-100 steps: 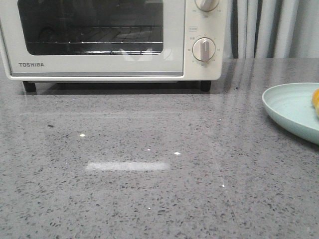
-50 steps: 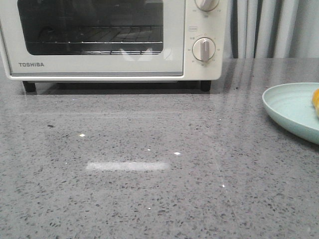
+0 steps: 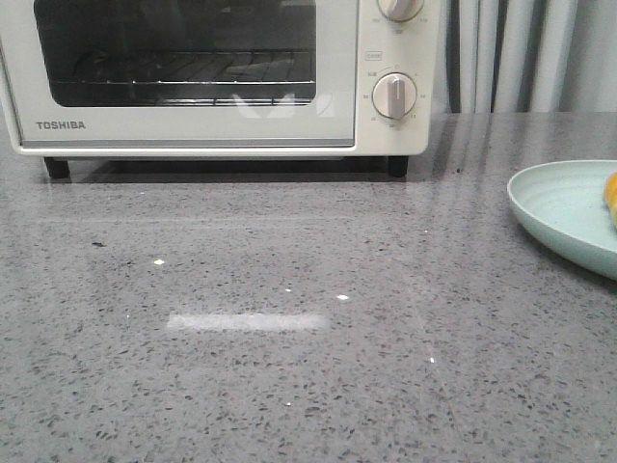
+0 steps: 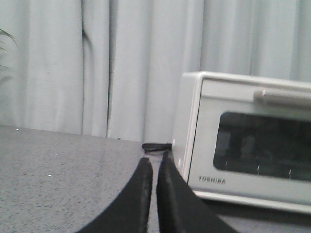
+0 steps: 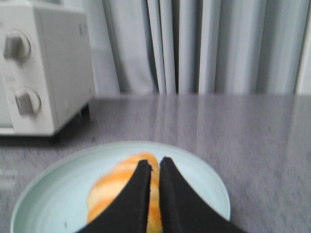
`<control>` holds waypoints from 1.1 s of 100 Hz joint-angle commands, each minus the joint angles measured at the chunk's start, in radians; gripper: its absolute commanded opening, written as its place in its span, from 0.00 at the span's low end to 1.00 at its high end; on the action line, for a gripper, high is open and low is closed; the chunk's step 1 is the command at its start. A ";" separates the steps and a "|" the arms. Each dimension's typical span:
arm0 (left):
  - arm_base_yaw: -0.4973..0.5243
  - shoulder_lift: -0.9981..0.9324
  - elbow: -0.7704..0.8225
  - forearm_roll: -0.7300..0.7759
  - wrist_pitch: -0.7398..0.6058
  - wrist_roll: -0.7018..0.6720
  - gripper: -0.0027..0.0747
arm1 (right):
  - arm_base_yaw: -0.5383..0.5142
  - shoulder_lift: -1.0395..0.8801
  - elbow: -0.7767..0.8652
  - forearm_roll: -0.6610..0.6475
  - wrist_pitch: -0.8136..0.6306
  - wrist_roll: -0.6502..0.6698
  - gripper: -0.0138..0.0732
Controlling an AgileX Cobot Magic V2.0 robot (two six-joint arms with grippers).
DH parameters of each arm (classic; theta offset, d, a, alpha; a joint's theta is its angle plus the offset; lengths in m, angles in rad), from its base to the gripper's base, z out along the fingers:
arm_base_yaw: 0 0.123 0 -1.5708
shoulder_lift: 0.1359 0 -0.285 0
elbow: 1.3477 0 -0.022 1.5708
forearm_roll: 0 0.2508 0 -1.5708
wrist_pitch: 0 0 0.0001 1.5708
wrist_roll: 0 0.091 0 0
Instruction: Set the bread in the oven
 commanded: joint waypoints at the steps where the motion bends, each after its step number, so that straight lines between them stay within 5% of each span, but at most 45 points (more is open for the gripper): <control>1: -0.007 -0.030 0.020 -0.128 -0.156 -0.048 0.01 | -0.001 -0.018 0.010 0.037 -0.176 0.042 0.18; 15: -0.007 -0.030 0.021 -0.179 -0.228 -0.060 0.01 | -0.001 -0.018 0.010 0.063 -0.215 0.193 0.18; 51: -0.007 -0.030 -0.011 -0.154 -0.221 -0.150 0.01 | -0.001 -0.018 0.008 0.043 -0.582 0.203 0.18; 76: -0.007 -0.007 -0.136 0.011 -0.091 -0.150 0.01 | -0.001 -0.018 -0.050 -0.113 -0.417 0.255 0.18; 110: -0.041 0.141 -0.341 0.032 0.096 -0.150 0.01 | -0.001 -0.011 -0.212 -0.162 -0.184 0.255 0.18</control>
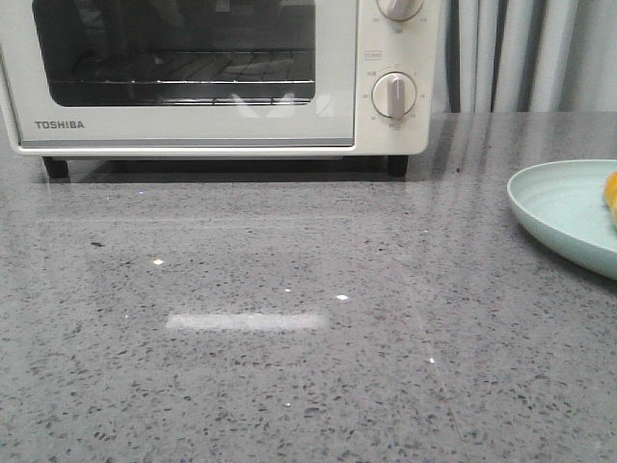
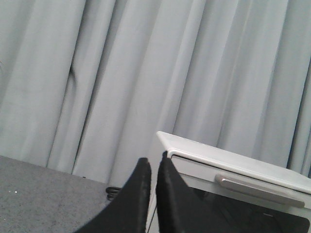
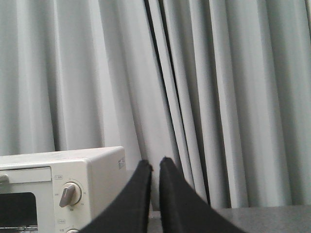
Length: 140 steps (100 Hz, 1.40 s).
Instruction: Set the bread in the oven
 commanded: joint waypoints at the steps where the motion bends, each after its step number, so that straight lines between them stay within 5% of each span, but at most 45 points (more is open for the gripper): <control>1: -0.031 0.077 -0.084 0.019 -0.017 -0.008 0.01 | -0.001 -0.011 -0.080 -0.011 0.036 0.000 0.18; 40: -0.375 0.381 -0.342 0.212 0.083 -0.002 0.01 | 0.023 0.161 -0.232 -0.011 0.183 0.000 0.19; 56: -0.493 0.459 -0.385 0.294 0.087 -0.002 0.04 | 0.097 0.263 -0.310 -0.012 0.209 0.000 0.36; 71: -0.551 0.507 -0.407 0.331 0.087 -0.002 0.32 | 0.176 0.357 -0.379 -0.019 0.217 0.000 0.54; 81: -0.553 0.525 -0.407 0.334 0.076 -0.002 0.56 | 0.219 0.412 -0.424 -0.036 0.227 0.000 0.55; 88: -0.553 0.540 -0.414 0.331 0.078 -0.002 0.64 | 0.238 0.449 -0.451 -0.062 0.231 0.000 0.55; 140: -0.553 0.872 -0.792 0.375 0.259 -0.002 0.34 | 0.261 0.536 -0.605 -0.150 0.412 -0.010 0.54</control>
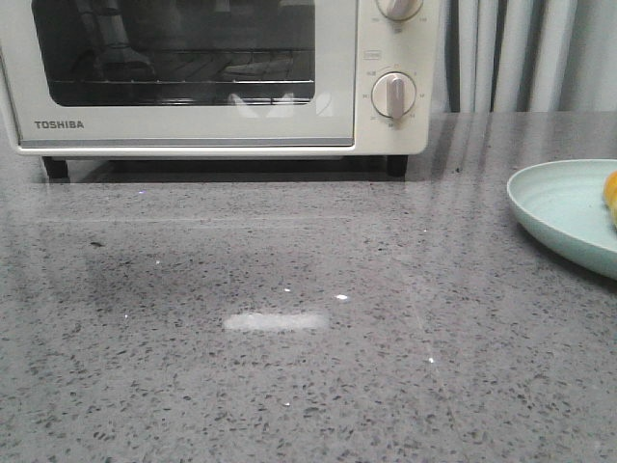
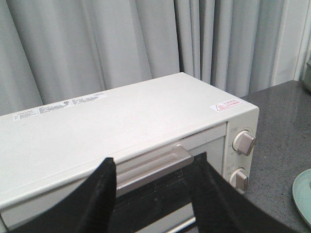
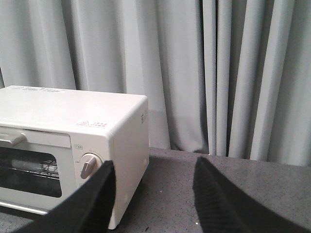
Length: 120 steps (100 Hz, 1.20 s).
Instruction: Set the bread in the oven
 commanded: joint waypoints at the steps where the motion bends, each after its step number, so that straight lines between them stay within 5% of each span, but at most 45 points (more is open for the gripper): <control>1: -0.008 0.053 -0.083 0.011 -0.049 -0.002 0.34 | 0.001 0.013 -0.036 -0.018 -0.048 -0.011 0.54; 33: -0.008 0.201 -0.129 0.064 -0.059 -0.002 0.01 | 0.001 0.013 -0.036 -0.018 -0.024 -0.011 0.37; 120: 0.094 0.404 -0.129 -0.018 -0.236 -0.005 0.01 | 0.001 0.013 -0.036 -0.018 -0.019 -0.011 0.37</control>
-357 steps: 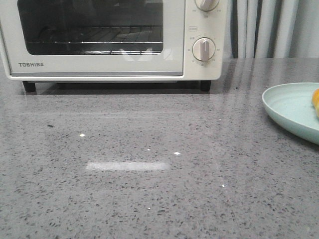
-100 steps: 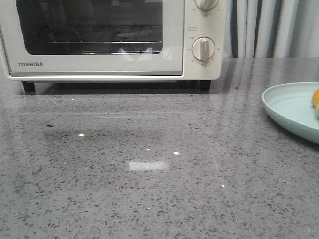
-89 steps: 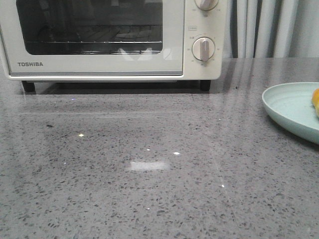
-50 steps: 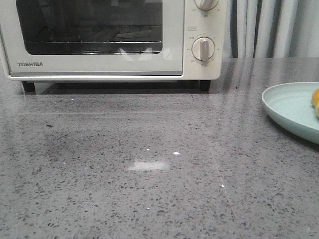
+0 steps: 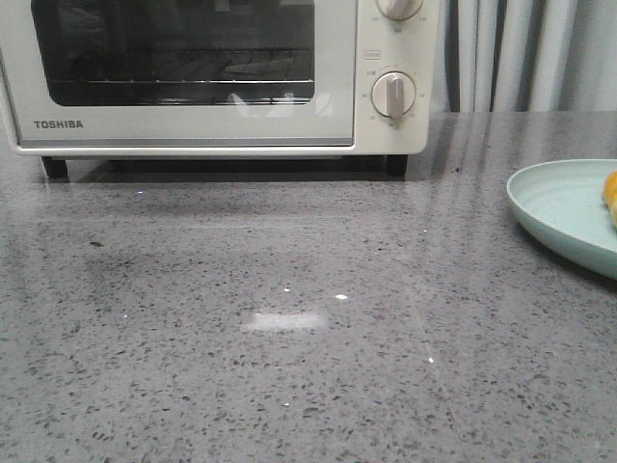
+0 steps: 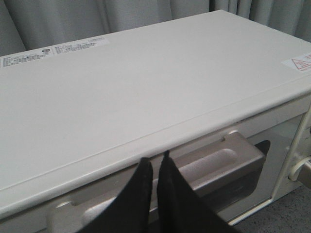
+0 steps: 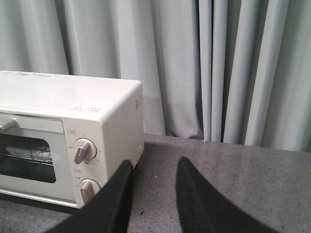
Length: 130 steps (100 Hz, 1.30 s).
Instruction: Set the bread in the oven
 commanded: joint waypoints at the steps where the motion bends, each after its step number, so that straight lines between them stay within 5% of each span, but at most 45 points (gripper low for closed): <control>1: 0.003 -0.010 -0.035 -0.009 -0.090 -0.005 0.01 | 0.001 0.013 -0.036 -0.018 -0.071 -0.007 0.37; 76: 0.009 0.020 0.027 -0.022 0.022 -0.005 0.01 | 0.001 0.013 -0.094 -0.018 -0.022 -0.007 0.37; 104: -0.062 -0.049 0.272 -0.078 -0.132 -0.005 0.01 | 0.001 0.013 -0.107 -0.015 0.012 -0.007 0.37; 130: -0.167 -0.168 0.549 -0.204 -0.143 -0.005 0.01 | 0.001 0.013 -0.107 0.012 0.038 -0.007 0.37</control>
